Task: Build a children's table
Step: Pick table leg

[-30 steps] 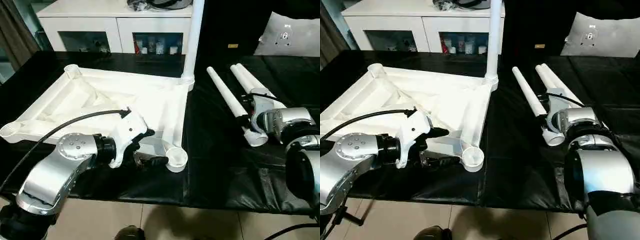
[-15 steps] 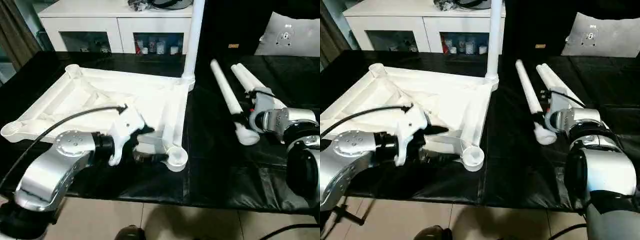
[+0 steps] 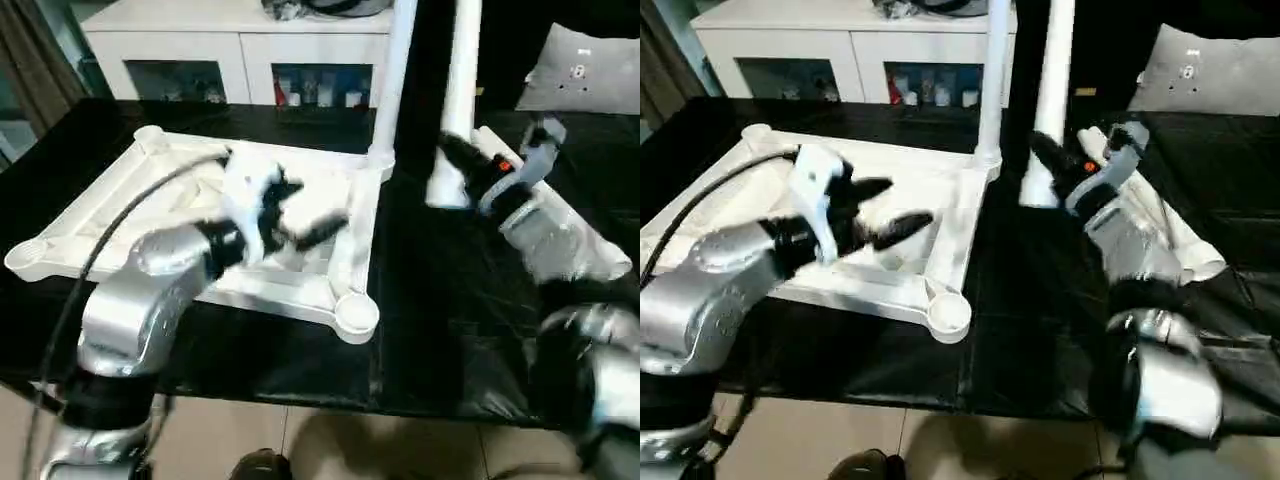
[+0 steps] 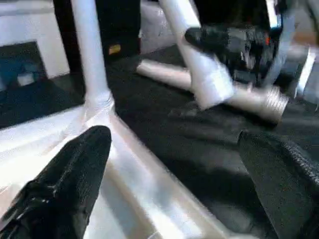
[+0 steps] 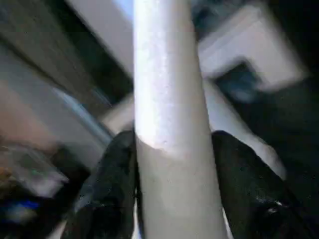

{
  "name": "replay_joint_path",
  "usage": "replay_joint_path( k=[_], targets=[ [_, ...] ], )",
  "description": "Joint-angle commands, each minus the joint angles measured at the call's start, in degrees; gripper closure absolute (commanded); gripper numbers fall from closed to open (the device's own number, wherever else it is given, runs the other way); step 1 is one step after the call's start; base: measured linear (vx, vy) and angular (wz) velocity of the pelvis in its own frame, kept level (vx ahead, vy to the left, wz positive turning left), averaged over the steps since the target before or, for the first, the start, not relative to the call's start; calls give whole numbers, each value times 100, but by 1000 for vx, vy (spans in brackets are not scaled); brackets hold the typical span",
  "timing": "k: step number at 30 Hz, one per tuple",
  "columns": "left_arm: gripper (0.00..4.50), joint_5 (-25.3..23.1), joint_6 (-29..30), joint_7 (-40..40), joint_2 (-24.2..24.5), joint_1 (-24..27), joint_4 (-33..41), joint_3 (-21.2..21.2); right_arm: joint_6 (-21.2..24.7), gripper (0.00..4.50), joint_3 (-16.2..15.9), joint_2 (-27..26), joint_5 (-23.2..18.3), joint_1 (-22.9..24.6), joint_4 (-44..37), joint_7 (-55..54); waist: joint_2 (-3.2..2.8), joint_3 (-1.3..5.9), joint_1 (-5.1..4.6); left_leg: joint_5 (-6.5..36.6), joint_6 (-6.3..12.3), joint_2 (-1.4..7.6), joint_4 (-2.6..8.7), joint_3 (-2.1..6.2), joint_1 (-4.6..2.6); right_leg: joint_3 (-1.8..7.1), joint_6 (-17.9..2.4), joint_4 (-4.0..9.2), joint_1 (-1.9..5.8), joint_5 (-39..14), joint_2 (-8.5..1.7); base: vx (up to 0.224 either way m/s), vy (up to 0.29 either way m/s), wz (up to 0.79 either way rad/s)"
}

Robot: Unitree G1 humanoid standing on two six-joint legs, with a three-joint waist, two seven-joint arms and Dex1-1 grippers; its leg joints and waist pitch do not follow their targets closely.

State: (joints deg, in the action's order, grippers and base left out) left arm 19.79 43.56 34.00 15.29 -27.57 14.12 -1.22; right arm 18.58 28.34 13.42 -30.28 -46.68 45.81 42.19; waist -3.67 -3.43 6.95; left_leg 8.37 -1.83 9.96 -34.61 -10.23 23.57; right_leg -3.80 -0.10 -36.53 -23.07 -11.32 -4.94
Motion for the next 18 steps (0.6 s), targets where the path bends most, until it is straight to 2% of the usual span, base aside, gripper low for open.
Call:
replay_joint_path(
  k=[1,5,6,7,8,9,10,11,12,14,15,18],
  targets=[
    [0,58,-24,-56,28,-35,-42,87,27,262,81,57,-190,-78,-282,150,89,483,25,1226,347,251,331,94,-153,177,-1440,434,249,-810,-305,0,0,0],
    [0,58,-24,-56,28,-35,-42,87,27,262,81,57,-190,-78,-282,150,88,456,32,1502,165,249,356,99,-182,195,-1261,500,232,-1424,-338,0,0,0],
    [0,237,-13,-138,-160,-141,-138,253,315,262,95,-81,-540,181,-743,471,86,446,30,1535,133,249,365,103,-175,196,-1225,508,225,-1499,-337,0,0,0],
    [0,472,42,-192,-326,-283,-222,412,589,262,-38,-129,-741,399,-1079,687,166,448,45,1486,185,241,366,84,-167,207,-1170,526,256,-1434,-341,0,0,0],
    [0,867,135,-284,-604,-521,-364,679,1048,263,-262,-209,-1078,764,-1644,1052,134,421,67,1392,251,197,343,55,-168,222,-1110,531,259,-1352,-301,0,0,0],
    [0,1627,335,-474,-1149,-1017,-682,1191,1925,263,-764,-329,-1673,1463,-2702,1693,104,451,158,1263,338,251,343,72,-184,223,-1155,520,270,-1094,-310,0,0,0],
    [0,1762,375,-508,-1243,-1117,-751,1277,2088,263,-876,-342,-1774,1590,-2891,1804,117,499,242,1168,396,301,343,121,-161,195,-1250,467,291,-789,-319,0,0,0],
    [0,1800,386,-517,-1269,-1146,-771,1300,2134,263,-908,-345,-1802,1625,-2944,1836,150,484,220,1108,407,277,366,138,-94,174,-1258,446,318,-739,-328,0,0,0],
    [0,1818,402,-529,-1322,-1205,-831,1315,2211,264,-1013,-336,-1836,1718,-3074,1889,138,497,234,1188,349,278,369,140,-126,167,-1250,472,275,-899,-348,0,0,0],
    [0,1804,411,-549,-1371,-1260,-894,1311,2216,264,-1114,-359,-1817,1831,-3222,1884,148,450,216,1340,265,266,374,114,-131,198,-1178,535,243,-1293,-365,0,0,0],
    [0,1764,415,-572,-1392,-1298,-939,1291,2188,264,-1192,-389,-1782,1914,-3334,1847,124,441,216,1495,190,259,385,122,-152,209,-1017,572,231,-1663,-376,0,0,0],
    [0,1872,421,-659,-1403,-1265,-918,1371,2243,264,-1295,-408,-1804,2101,-3690,1676,96,441,217,1715,-10,276,440,161,-180,207,-723,627,223,-2071,-380,0,0,0]
  ],
)
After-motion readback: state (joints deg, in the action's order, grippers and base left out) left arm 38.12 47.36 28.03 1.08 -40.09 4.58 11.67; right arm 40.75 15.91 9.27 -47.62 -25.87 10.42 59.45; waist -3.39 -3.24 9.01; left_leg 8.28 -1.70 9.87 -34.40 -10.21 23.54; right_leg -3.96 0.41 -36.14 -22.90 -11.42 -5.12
